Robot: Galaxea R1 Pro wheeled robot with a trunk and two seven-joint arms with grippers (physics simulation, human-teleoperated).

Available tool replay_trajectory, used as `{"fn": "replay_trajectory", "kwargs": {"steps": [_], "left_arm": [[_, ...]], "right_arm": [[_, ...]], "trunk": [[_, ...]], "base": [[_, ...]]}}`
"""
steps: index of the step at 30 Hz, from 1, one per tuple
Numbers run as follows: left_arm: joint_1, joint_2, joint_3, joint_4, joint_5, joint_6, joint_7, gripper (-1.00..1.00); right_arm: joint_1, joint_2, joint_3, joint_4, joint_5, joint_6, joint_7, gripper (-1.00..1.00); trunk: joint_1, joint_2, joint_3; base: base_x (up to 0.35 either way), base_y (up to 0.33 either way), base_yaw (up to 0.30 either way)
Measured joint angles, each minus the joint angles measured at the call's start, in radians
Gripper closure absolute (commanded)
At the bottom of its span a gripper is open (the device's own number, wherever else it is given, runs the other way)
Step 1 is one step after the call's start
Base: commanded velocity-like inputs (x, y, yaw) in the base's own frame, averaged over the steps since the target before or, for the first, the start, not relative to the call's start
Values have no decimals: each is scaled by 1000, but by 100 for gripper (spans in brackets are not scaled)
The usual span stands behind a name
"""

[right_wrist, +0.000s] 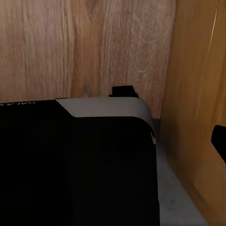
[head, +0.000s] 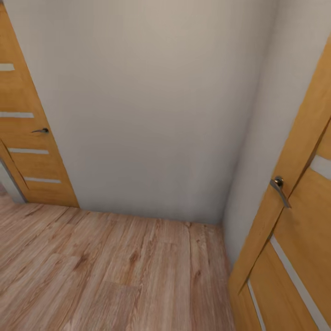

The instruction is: Move the two storage containers from the living room to the garage. In the garage, place one container on the floor and stack the other container on top of it (either order is fine).

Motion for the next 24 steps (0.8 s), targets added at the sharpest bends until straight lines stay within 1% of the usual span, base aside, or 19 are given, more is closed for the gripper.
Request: {"fn": "replay_trajectory", "kwargs": {"steps": [24], "left_arm": [[0, 4, 0, 0, 2, 2, 1, -100]], "right_arm": [[0, 0, 1, 0, 0, 0, 0, -100]], "trunk": [[0, 0, 0]], "base": [[312, 0, 3]]}}
